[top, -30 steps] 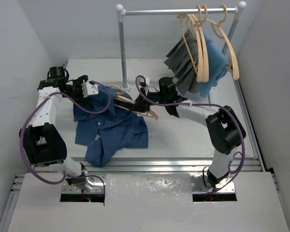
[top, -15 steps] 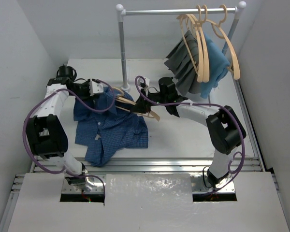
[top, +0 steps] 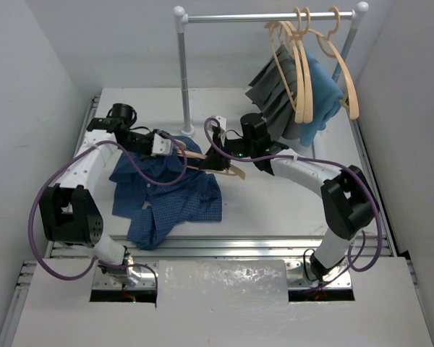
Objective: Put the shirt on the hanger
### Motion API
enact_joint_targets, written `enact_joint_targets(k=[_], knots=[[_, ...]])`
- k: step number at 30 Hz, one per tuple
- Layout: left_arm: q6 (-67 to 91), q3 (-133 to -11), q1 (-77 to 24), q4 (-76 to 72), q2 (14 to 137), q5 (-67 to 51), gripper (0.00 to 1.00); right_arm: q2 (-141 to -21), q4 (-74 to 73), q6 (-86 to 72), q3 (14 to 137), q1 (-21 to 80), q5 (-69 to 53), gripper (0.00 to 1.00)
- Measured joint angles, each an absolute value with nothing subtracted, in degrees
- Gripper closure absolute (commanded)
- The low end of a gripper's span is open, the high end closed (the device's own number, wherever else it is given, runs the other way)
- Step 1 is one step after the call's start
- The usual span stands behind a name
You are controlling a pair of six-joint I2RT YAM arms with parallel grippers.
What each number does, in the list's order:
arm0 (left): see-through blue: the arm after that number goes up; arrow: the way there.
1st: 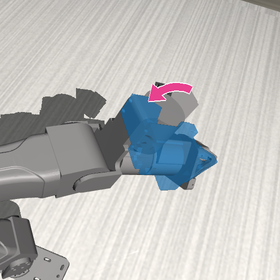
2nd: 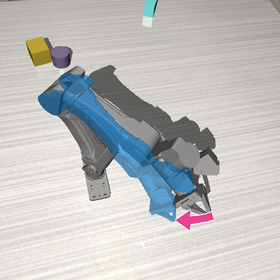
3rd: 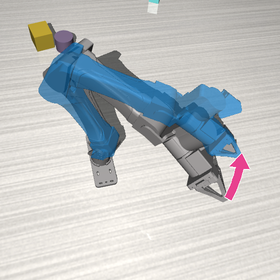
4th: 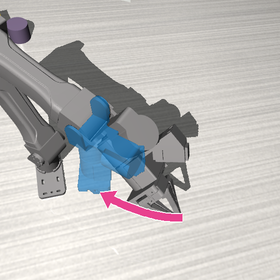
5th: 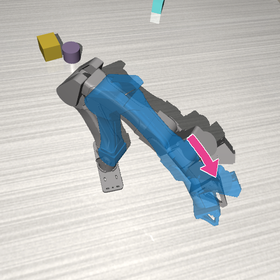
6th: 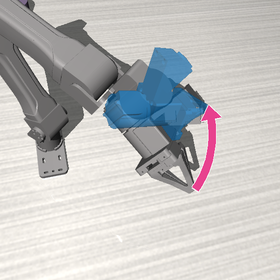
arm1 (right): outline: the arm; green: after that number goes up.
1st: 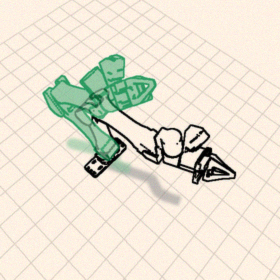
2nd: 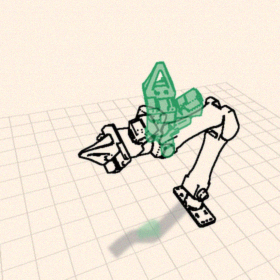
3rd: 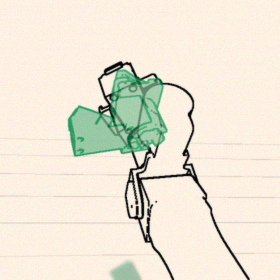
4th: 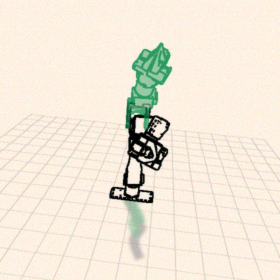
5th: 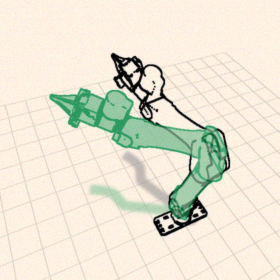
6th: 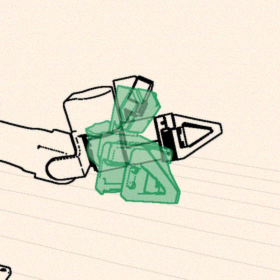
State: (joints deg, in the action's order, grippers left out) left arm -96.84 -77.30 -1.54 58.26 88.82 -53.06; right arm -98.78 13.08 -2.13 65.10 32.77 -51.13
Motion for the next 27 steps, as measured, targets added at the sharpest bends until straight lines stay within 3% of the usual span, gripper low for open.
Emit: enact_joint_targets(k=[3, 6, 7, 9, 10, 12, 17, 24, 25, 26, 27], knots=[[-96.29, -76.79, -1.56, 58.83, 87.81, -53.23, 1.0, -98.3, 11.84, -1.26, 65.47, 32.82, -51.7, 1.0], [-93.65, -76.55, -1.56, 57.91, 86.76, -53.12, 1.0, -98.3, 10.09, -0.73, 67.07, 32.82, -51.75, 1.0], [-91.68, -76.47, -1.56, 57.06, 86.19, -53.08, 1.0, -98.3, 9.61, -0.58, 67.85, 32.82, -51.7, 0.96], [-85.89, -76.27, -1.56, 54.48, 84.97, -52.31, 1.0, -98.3, 8.88, -0.38, 69.49, 32.62, -51.29, 0.75], [-82.94, -76.01, -1.56, 52.34, 84.14, -51.79, 1.0, -98.3, 8.82, -0.4, 70.5, 32.49, -50.28, 0.49], [-74.65, -74.61, -1.87, 48.21, 82.02, -49.76, 1.0, -98.35, 10.22, -1.21, 72.58, 32.12, -46.13, 0.3], [-59.7, -70.3, -3.49, 38.68, 77.73, -44.16, 1.0, -96.71, 12.45, -4.14, 74.72, 32.25, -37.15, 0.11], [-45.34, -68.86, -3.36, 32.14, 75.85, -36.49, 1.0, -89.36, 12.21, -11.29, 72.25, 31.14, -24.16, 0.12], [-43.75, -68.86, -3.36, 31.55, 75.66, -35.59, 1.0, -88.05, 12.27, -12.58, 71.72, 30.96, -22.33, 0.16], [-42.52, -68.88, -3.33, 31.14, 75.48, -34.92, 1.0, -86.67, 12.38, -13.91, 71.02, 30.7, -20.84, 0.32], [-41.23, -68.88, -3.33, 30.76, 75.33, -34.09, 1.0, -85.41, 12.51, -14.9, 70.26, 30.46, -19.73, 0.42]])
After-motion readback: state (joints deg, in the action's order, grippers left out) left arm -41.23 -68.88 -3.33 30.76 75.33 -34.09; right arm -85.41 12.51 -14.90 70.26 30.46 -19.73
